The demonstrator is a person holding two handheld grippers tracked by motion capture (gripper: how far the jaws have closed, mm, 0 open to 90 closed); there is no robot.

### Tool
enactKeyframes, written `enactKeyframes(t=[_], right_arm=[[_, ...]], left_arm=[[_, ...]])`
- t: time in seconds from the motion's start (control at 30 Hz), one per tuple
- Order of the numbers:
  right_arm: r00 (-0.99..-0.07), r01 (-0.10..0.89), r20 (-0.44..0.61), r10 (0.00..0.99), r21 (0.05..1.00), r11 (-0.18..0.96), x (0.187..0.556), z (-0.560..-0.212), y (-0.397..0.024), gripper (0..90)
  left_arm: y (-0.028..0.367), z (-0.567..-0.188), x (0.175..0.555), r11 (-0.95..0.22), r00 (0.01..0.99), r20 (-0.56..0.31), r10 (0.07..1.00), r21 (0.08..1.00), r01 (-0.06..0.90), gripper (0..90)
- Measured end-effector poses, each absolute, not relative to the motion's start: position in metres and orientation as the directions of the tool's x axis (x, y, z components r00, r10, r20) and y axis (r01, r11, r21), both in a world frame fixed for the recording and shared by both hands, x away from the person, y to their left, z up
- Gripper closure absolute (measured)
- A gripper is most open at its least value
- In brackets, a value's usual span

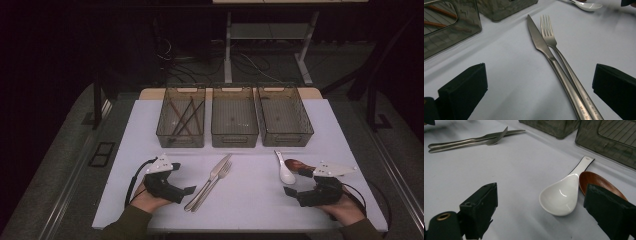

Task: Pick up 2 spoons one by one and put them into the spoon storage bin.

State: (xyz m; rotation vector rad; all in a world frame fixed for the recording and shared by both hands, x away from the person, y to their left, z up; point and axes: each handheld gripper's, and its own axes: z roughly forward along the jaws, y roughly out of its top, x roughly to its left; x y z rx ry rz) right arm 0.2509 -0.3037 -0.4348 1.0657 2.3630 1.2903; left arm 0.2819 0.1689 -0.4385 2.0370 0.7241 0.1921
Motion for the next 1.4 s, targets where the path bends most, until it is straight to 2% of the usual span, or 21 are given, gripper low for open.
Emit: enactKeyframes(t=[0.43, 0.63, 0.77, 0.87, 1.4], right_arm=[[-0.68, 0.538, 0.143, 0.719, 0.764, 0.356, 0.262, -0.426, -0.312, 10.4], [-0.662, 0.534, 0.128, 0.738, 0.772, 0.345, 0.272, -0.422, -0.319, 10.5], [-0.64, 0.549, 0.135, 0.756, 0.769, 0.328, 0.278, -0.423, -0.325, 11.0], [-0.637, 0.537, 0.119, 0.762, 0.777, 0.327, 0.282, -0.421, -0.328, 14.9], [-0.604, 0.611, 0.165, 0.78, 0.723, 0.321, 0.326, -0.421, -0.338, 14.9]], left_arm=[[0.165, -0.439, 0.281, -0.407, 0.824, -0.13, 0.552, 0.821, 0.402, 0.0], [0.164, -0.44, 0.281, -0.417, 0.827, -0.122, 0.548, 0.817, 0.397, 0.0], [0.163, -0.44, 0.281, -0.42, 0.827, -0.118, 0.549, 0.817, 0.395, 0.0], [0.163, -0.44, 0.281, -0.427, 0.83, -0.111, 0.547, 0.816, 0.39, 0.0], [0.163, -0.441, 0.281, -0.426, 0.829, -0.114, 0.547, 0.815, 0.393, 0.0]])
